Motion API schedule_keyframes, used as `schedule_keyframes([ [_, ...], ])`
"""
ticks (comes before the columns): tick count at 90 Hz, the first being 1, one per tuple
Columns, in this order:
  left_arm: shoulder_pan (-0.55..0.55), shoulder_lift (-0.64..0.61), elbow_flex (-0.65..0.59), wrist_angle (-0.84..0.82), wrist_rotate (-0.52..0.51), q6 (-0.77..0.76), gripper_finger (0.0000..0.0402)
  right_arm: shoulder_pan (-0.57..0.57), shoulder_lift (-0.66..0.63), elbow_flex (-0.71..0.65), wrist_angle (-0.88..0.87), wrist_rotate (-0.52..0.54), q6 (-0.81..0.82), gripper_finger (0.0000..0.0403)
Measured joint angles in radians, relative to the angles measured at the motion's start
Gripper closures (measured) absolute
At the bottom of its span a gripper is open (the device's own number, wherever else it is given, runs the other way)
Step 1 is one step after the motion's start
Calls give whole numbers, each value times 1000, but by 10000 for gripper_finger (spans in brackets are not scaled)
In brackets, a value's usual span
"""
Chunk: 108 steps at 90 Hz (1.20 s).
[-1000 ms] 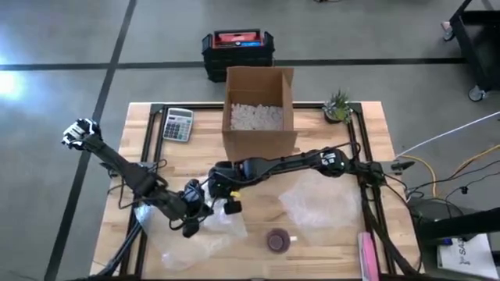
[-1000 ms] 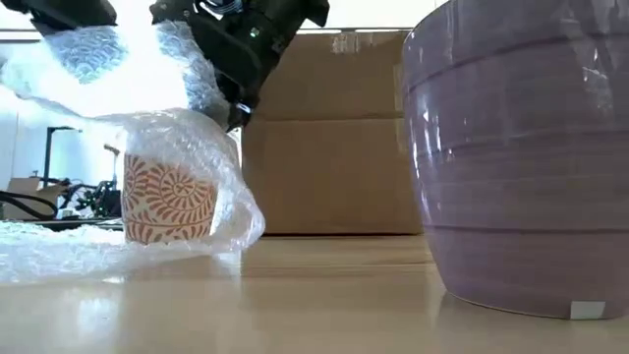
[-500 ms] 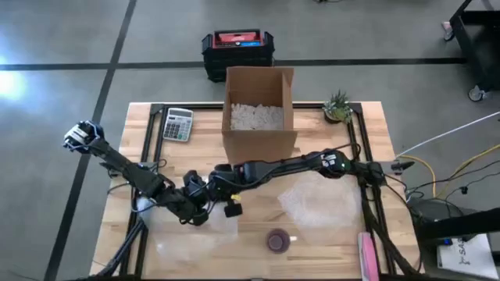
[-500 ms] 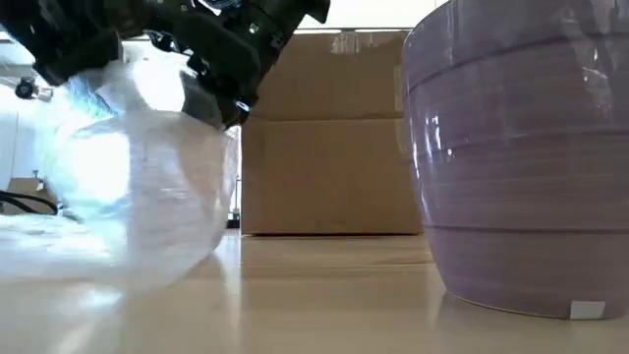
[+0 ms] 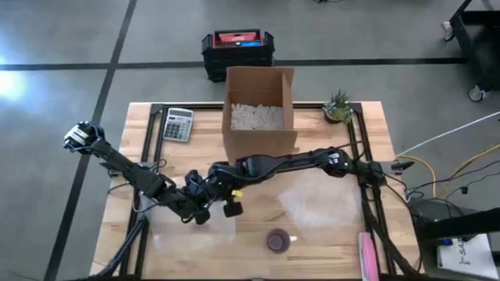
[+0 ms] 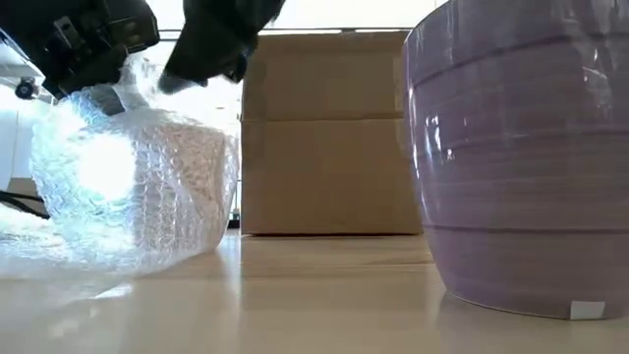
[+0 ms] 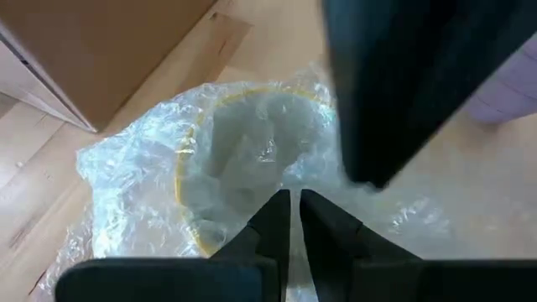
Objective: Wrap mug
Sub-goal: Wrap the yellow mug with bubble wrap
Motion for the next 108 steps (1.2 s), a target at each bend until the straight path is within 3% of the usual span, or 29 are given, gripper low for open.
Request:
schedule_keyframes([
  [15, -4, -18, 16, -31, 45, 1, 381, -13, 47, 2, -12, 3, 0, 403],
  [44, -25, -71, 161, -163, 159, 9, 381, -18, 78, 1, 4, 8, 4, 403],
  [74, 4, -4, 68, -96, 104, -17, 381, -18, 69, 0, -4, 11, -15, 403],
  [108, 10, 8, 39, -34, 23, -15, 381, -5, -86, 0, -66, -4, -24, 403],
])
